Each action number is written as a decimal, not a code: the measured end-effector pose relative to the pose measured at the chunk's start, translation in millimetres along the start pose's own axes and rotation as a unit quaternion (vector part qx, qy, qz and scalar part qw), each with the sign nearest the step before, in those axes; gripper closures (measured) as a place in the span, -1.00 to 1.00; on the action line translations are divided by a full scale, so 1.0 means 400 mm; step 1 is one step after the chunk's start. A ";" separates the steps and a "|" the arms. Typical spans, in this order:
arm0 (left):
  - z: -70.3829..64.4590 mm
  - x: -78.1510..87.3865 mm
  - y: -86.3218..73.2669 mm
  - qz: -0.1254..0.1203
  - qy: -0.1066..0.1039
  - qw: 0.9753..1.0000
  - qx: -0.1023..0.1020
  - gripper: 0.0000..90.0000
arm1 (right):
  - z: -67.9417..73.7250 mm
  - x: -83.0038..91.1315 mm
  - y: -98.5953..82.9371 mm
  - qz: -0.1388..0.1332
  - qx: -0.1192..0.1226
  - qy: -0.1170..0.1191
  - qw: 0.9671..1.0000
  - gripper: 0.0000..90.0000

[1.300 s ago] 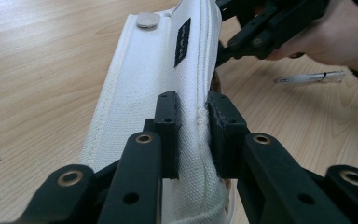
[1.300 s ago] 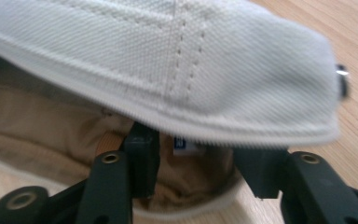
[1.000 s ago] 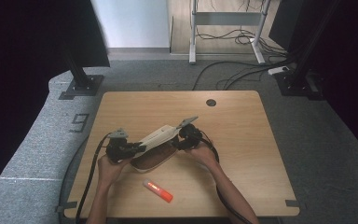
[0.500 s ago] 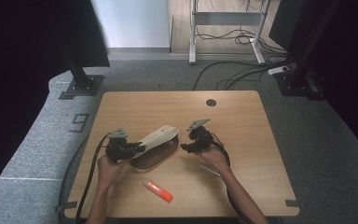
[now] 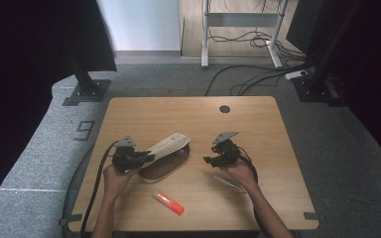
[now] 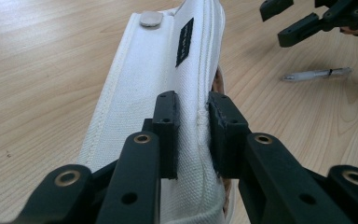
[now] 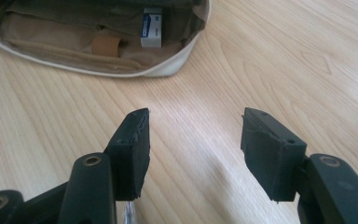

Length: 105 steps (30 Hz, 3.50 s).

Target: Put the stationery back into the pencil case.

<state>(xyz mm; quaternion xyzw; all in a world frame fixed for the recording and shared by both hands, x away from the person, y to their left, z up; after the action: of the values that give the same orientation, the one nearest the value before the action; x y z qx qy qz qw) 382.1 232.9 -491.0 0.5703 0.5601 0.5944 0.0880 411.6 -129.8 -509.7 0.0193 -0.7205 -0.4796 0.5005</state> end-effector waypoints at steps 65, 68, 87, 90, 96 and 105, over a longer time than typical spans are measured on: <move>0.001 0.004 -0.004 -0.003 -0.001 1.000 0.003 0.63 | 0.050 0.129 -0.237 0.028 -0.007 0.023 0.999 0.74; 0.001 0.005 -0.005 -0.004 -0.001 1.000 0.004 0.64 | 0.047 0.136 -0.228 0.024 -0.008 0.022 0.999 0.74; 0.004 0.007 -0.004 -0.010 -0.004 1.000 0.011 0.66 | 0.035 0.146 -0.135 0.001 -0.001 0.031 1.000 0.74; 0.003 0.008 -0.004 -0.010 -0.004 1.000 0.011 0.66 | 0.034 0.139 -0.119 0.002 -0.004 0.034 0.999 0.74; 0.004 0.009 -0.004 -0.011 -0.003 1.000 0.011 0.67 | 0.030 0.115 -0.080 0.004 -0.003 0.036 0.999 0.74; 0.001 0.009 -0.002 -0.012 -0.003 1.000 0.010 0.67 | 0.037 0.083 -0.036 0.006 0.004 0.042 0.999 0.74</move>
<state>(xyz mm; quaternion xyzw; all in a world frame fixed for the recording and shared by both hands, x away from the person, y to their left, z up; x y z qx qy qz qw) 380.8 236.3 -489.8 0.5660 0.5722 0.5864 0.0911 377.7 -144.6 -497.3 0.0371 -0.7007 -0.4721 0.5336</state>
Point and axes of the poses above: each handheld gripper's, and its own axes: x roughly backward along the jaws, y roughly out of its top, z roughly to its left, the point moved 1 cm from there along -x, roughly forward along the jaws, and after that the axes turned 6 degrees about -y, right-handed, at the moved point
